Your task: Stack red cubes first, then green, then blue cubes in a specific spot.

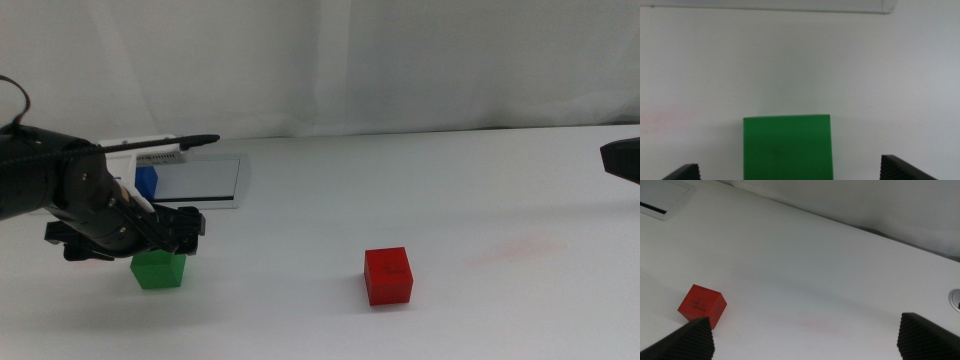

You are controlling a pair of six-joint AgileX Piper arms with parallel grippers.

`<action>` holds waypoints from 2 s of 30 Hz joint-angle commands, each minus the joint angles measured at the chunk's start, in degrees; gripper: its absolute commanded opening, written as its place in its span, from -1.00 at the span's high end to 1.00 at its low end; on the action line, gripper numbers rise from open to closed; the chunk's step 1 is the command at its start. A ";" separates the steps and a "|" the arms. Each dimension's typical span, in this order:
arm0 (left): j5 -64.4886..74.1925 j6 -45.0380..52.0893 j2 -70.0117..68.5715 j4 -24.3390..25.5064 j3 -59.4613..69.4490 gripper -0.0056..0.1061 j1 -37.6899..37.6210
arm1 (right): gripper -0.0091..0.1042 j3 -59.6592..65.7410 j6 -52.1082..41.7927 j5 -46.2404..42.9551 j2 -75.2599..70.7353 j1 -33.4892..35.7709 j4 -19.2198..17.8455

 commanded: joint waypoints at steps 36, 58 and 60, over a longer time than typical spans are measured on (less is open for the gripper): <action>8.00 -2.41 2.30 -0.47 -11.72 0.95 -8.06 | -0.98 0.25 -0.44 -1.25 -0.09 -0.10 0.88; 23.13 -33.90 11.09 8.32 -36.82 0.95 -42.55 | -0.98 0.25 -0.44 -1.25 -0.09 -0.10 4.53; 24.24 -34.32 12.99 8.66 -37.56 0.95 -43.40 | -0.98 0.25 -0.44 -1.25 -0.09 -0.10 4.53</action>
